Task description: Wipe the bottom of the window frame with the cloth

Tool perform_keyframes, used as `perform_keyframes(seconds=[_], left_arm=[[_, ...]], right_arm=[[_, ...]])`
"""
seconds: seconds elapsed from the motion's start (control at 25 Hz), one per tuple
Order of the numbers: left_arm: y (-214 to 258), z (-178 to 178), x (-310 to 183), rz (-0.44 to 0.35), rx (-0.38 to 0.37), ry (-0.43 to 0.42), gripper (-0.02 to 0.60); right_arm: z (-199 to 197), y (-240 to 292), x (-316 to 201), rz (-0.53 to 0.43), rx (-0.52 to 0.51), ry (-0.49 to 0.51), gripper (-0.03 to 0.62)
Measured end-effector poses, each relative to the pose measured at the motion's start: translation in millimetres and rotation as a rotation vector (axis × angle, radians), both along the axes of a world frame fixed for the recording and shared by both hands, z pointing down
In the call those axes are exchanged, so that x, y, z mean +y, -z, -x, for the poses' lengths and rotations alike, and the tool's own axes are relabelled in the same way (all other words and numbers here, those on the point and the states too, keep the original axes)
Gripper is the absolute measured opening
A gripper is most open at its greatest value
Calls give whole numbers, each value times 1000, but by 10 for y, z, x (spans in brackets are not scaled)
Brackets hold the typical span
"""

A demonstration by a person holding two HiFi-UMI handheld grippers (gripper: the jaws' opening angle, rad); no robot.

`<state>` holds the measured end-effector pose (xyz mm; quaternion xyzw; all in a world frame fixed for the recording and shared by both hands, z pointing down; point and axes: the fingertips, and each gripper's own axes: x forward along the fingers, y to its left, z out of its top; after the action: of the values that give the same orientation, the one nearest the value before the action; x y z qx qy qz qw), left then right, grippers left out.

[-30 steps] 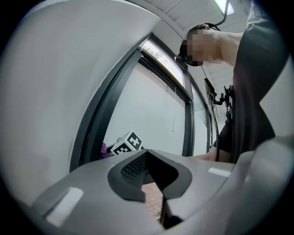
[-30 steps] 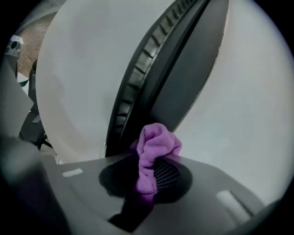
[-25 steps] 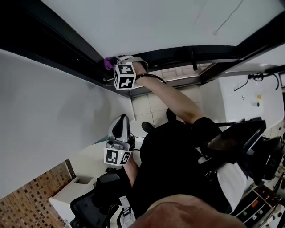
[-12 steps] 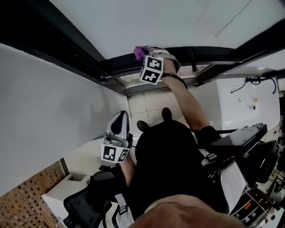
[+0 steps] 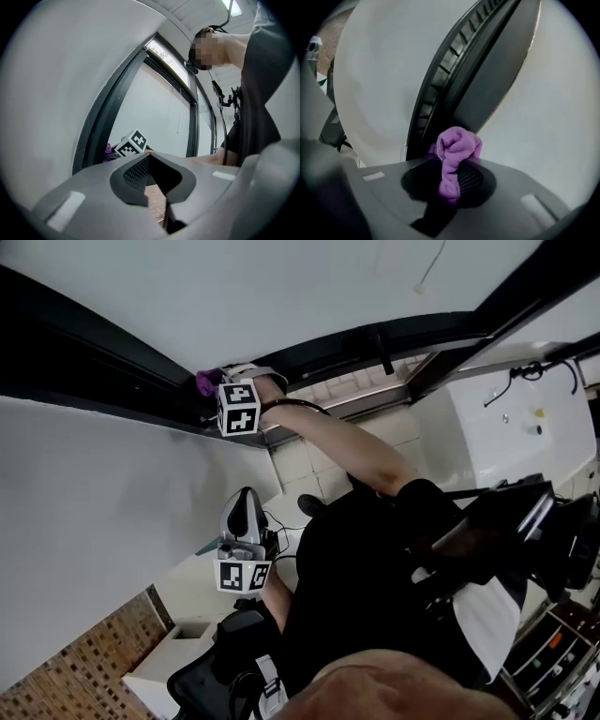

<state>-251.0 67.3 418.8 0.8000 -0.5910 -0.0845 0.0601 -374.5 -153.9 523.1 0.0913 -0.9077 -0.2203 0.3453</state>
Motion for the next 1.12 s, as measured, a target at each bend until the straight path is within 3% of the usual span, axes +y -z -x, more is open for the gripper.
perform_keyframes(seconds=[0.2,0.36,0.52,0.6,0.68,0.76,0.88,0.96,1.04,1.12], left_arm=[[47,-151,-27,-5,-9,-46,-2],[16,-152,-74,-4,1,-56,-2],[-12,-173,-142,8,7,-69,-2],[-2,-277,-197,2,5,-88,-2],[30,-401,-246,-15,0,-108,-2],[77,-479,-266,-32,-4,-123,-2],[113,-440,-259,-38,-4,-126,-2],[112,-363,-221,-33,-6,-113,-2],[113,-279,-150,-29,-5,-89,-2],[101,-198,-76,-29,-1,-55,-2]], right_arm=[[-364,-37,-128,-111,102,-36,69],[-1300,-134,-472,-184,204,-175,69],[-2395,-154,-843,-264,418,-336,67],[-2766,-181,-948,-295,540,-364,67],[-2883,-204,-964,-315,610,-352,67],[-2737,-148,-861,-305,577,-324,69],[-1822,176,-361,-104,215,-176,69],[-1081,341,-70,-34,50,-53,69],[-493,322,-25,-58,22,-15,69],[-109,153,-92,-87,60,-34,71]])
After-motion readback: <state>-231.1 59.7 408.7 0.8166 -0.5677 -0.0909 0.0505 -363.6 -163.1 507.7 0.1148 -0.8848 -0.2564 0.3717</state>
